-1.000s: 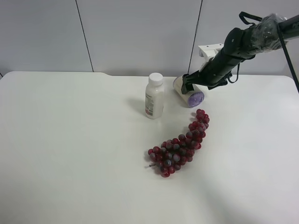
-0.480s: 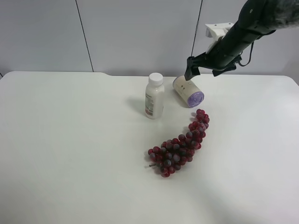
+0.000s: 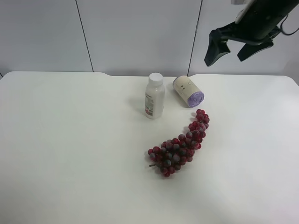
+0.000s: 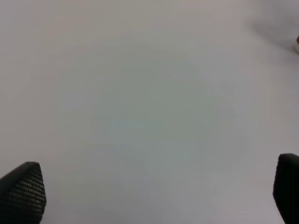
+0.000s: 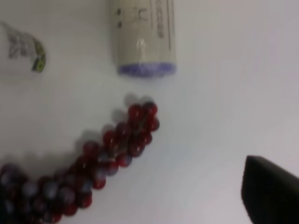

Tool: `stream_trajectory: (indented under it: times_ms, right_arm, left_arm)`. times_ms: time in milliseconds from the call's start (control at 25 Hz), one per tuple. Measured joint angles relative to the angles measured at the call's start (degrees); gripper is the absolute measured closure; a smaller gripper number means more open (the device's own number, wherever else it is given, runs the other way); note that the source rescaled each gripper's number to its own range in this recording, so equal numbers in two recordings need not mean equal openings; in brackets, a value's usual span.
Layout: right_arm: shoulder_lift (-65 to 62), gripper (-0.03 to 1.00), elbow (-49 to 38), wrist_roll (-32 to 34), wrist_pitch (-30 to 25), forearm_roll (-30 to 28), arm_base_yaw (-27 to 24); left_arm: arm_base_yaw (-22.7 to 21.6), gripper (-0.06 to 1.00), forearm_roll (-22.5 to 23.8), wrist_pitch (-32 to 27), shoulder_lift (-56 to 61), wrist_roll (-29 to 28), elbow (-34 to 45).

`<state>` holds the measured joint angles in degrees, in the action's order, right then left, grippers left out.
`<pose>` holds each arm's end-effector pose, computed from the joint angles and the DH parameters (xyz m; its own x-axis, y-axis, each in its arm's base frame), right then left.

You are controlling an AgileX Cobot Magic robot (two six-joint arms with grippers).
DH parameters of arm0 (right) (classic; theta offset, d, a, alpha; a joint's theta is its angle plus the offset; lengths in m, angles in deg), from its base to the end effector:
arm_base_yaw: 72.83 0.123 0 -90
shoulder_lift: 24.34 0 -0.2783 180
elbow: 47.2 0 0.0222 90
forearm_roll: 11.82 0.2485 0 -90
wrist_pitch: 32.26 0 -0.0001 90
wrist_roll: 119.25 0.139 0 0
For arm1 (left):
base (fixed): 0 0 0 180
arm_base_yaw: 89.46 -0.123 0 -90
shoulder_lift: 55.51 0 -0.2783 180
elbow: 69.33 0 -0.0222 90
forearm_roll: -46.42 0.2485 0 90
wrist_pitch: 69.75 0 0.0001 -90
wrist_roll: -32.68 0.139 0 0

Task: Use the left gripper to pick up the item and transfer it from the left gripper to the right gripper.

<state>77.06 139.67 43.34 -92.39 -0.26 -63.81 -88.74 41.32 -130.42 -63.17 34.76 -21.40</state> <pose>0.3558 0.0809 0.2751 -0.8246 -0.3313 -0.4585 -0.4032 0.9128 0.0656 0.0409 -0.0113 0.2576 -0.4415 -0.0018 -0.8973 0.0788 0.9961 -0.0408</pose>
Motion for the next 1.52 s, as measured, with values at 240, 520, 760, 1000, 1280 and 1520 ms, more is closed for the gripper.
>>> stream_trajectory:
  times_ms: [240,520,760,1000,1280,1520]
  right_arm:
    - [-8.9,-0.03,0.0,1.3,-8.2,0.0,0.0]
    - [-20.6,-0.03,-3.6,2.6,-9.2,-0.5,0.0]
    - [-36.0,-0.03,-19.2,3.2,-9.4,-1.1,0.0]
    - [-52.7,-0.03,-35.1,3.9,-9.5,-1.1,0.0]
    - [-71.8,-0.03,-48.8,4.2,-9.7,-1.1,0.0]
    - [-84.6,-0.03,-52.2,6.7,-9.0,-2.3,0.0]
  left_arm:
    - [0.0,-0.05,0.0,0.0,0.0,0.0,0.0]
    - [0.0,-0.05,0.0,0.0,0.0,0.0,0.0]
    - [0.0,-0.05,0.1,0.0,0.0,0.0,0.0]
    - [0.0,-0.05,0.1,0.0,0.0,0.0,0.0]
    - [0.0,-0.05,0.0,0.0,0.0,0.0,0.0]
    - [0.0,-0.05,0.0,0.0,0.0,0.0,0.0]
